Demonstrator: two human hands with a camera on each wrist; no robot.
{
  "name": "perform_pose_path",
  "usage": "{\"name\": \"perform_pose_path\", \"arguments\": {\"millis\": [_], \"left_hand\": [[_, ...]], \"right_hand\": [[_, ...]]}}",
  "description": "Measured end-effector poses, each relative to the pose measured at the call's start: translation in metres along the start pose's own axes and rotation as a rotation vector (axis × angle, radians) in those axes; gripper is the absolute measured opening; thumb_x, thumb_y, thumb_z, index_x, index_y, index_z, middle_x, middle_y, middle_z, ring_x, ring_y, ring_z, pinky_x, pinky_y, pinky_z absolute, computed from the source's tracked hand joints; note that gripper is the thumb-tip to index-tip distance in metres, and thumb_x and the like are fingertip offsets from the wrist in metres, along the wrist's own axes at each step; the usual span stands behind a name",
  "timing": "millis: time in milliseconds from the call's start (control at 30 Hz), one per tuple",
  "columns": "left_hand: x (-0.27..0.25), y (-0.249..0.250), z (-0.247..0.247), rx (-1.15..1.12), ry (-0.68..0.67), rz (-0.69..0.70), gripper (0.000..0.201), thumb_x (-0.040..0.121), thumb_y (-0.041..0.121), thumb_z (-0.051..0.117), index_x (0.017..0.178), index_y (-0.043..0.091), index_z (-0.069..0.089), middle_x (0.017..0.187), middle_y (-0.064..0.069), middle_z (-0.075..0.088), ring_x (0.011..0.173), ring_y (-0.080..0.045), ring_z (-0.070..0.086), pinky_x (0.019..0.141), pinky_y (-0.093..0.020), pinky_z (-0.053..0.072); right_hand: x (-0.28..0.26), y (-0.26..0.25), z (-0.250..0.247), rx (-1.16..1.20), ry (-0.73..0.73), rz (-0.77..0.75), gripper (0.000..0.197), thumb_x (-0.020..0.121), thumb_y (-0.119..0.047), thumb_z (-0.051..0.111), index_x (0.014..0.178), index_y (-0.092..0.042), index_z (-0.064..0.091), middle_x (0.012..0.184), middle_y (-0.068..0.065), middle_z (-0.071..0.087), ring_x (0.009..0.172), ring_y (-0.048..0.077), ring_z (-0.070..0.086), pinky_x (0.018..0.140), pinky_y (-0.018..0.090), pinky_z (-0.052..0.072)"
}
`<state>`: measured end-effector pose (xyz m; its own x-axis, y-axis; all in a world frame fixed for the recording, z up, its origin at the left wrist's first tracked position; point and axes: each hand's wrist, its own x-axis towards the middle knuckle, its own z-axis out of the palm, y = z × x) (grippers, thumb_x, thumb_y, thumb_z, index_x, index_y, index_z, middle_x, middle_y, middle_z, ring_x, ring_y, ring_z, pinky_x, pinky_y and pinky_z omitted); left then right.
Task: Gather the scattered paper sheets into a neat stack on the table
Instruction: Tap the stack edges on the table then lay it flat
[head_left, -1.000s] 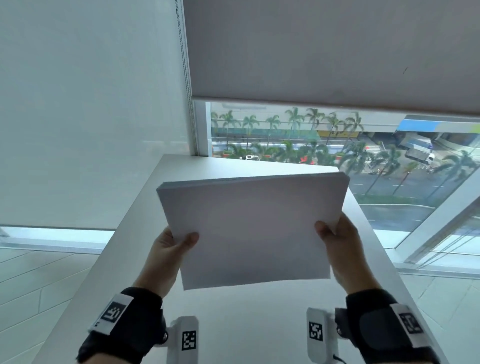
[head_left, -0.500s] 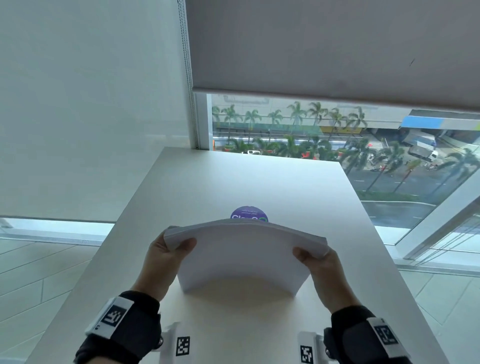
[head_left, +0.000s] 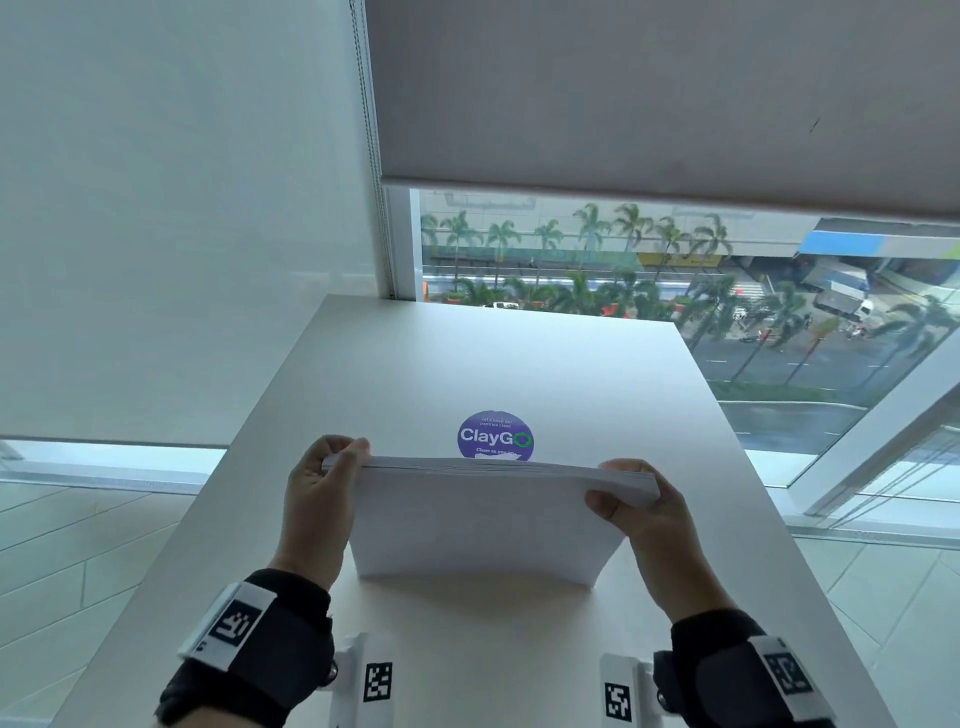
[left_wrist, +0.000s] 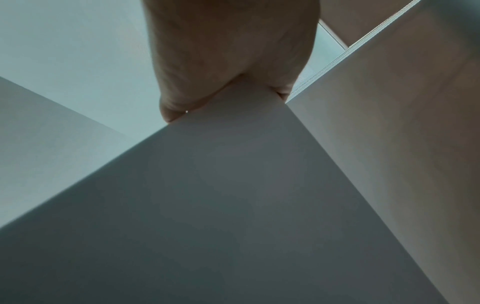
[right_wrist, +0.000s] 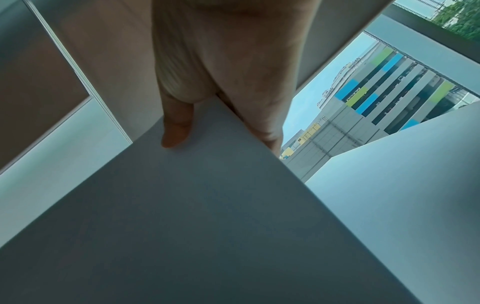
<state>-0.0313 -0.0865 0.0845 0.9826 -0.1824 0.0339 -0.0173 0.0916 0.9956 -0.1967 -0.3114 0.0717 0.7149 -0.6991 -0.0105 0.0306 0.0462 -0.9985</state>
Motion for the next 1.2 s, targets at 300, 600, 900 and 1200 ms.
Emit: {"name": "perform_pose_path", "arguments": {"millis": [300,600,900,1200], "left_hand": [[-0.012,-0.031,-0.01,0.003,-0.114,0.036,0.065,0.054,0.046,0.063,0.112,0.021,0.05,0.08,-0.004,0.056,0.065,-0.004,0.052,0.059,-0.011,0.044],[-0.012,-0.094,-0.018,0.23,-0.119,-0.182,0.039,0.061,0.017,0.063,0.097,0.026,0.052,0.098,-0.001,0.063,0.097,-0.025,0.06,0.08,-0.032,0.045],[0.002,-0.107,-0.021,0.437,-0.206,-0.278,0.021,0.082,0.002,0.054,0.084,0.022,0.057,0.091,-0.009,0.066,0.092,-0.029,0.059,0.081,-0.04,0.046],[0.06,-0.114,0.01,0.838,-0.248,-0.475,0.029,0.089,0.012,0.049,0.113,-0.003,0.046,0.112,-0.023,0.057,0.096,-0.034,0.056,0.082,-0.036,0.043]], "right_hand": [[-0.005,0.029,-0.001,-0.236,-0.005,0.189,0.03,0.078,0.01,0.065,0.076,-0.019,0.063,0.075,-0.005,0.065,0.069,0.014,0.059,0.053,0.009,0.047],[-0.004,0.072,-0.005,-0.508,-0.05,0.363,0.013,0.083,0.006,0.053,0.075,-0.005,0.054,0.072,0.012,0.052,0.066,0.021,0.042,0.055,0.028,0.029],[0.007,0.097,-0.003,-0.533,-0.069,0.394,0.026,0.08,0.01,0.048,0.075,-0.014,0.057,0.079,0.008,0.059,0.078,0.022,0.052,0.063,0.03,0.037],[0.054,0.111,0.016,-0.538,-0.062,0.643,0.042,0.082,-0.001,0.041,0.124,-0.001,0.05,0.101,0.011,0.057,0.084,0.025,0.055,0.069,0.031,0.049]]}}
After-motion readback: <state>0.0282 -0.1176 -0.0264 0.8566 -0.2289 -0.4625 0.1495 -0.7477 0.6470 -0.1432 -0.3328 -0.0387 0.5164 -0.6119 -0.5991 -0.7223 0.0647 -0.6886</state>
